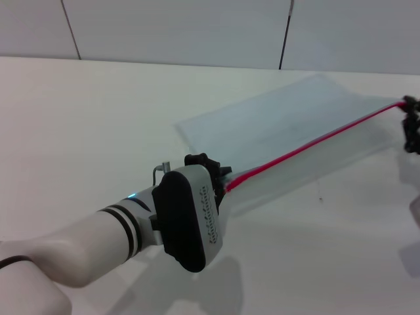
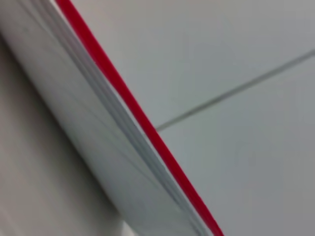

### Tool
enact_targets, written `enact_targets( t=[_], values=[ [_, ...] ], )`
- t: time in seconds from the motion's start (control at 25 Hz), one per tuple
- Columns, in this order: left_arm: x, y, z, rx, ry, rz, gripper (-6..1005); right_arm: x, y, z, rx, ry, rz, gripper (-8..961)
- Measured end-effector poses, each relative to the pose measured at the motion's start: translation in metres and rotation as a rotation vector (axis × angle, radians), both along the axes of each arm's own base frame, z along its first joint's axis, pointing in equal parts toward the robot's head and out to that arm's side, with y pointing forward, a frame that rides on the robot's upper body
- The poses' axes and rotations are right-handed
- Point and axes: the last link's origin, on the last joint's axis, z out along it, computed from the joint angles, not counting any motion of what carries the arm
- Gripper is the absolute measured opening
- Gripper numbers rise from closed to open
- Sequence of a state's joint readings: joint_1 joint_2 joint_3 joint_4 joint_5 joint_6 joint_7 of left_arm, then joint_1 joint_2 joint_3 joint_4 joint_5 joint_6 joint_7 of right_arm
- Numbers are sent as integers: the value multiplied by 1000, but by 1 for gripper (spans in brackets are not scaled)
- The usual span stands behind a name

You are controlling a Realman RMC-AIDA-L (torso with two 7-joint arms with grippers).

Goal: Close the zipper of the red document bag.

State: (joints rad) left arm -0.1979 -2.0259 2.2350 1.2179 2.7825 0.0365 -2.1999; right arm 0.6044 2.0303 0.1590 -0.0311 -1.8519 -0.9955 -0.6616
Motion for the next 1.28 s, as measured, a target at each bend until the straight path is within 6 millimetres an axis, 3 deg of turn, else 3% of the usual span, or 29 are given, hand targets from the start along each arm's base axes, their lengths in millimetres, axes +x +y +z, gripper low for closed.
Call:
enact_targets(
  t=[0.16, 0.36, 0.44, 0.64, 0.92, 1.16, 1.28],
  values=[
    [-1, 0, 0, -1, 2, 2, 47, 4, 3, 4, 24, 9, -43, 64],
    [-2, 0, -1, 3, -5, 5, 45, -4, 2, -6, 12, 50, -30, 66],
    [-2, 2, 0, 16, -27, 6, 42, -10, 0, -7, 26, 90, 0, 144],
    [-4, 10, 8, 82, -118, 21, 153, -22, -10, 2, 135, 241, 64, 339],
    [-14, 29, 46, 341, -396, 68, 342, -35, -19, 14, 270, 459, 100, 590],
    [-30, 44, 90, 583, -759, 189, 550, -30, -28, 37, 355, 951, 79, 761],
    [-43, 44, 104, 636, -920, 214, 625, -24, -33, 42, 328, 1083, 73, 806]
  ],
)
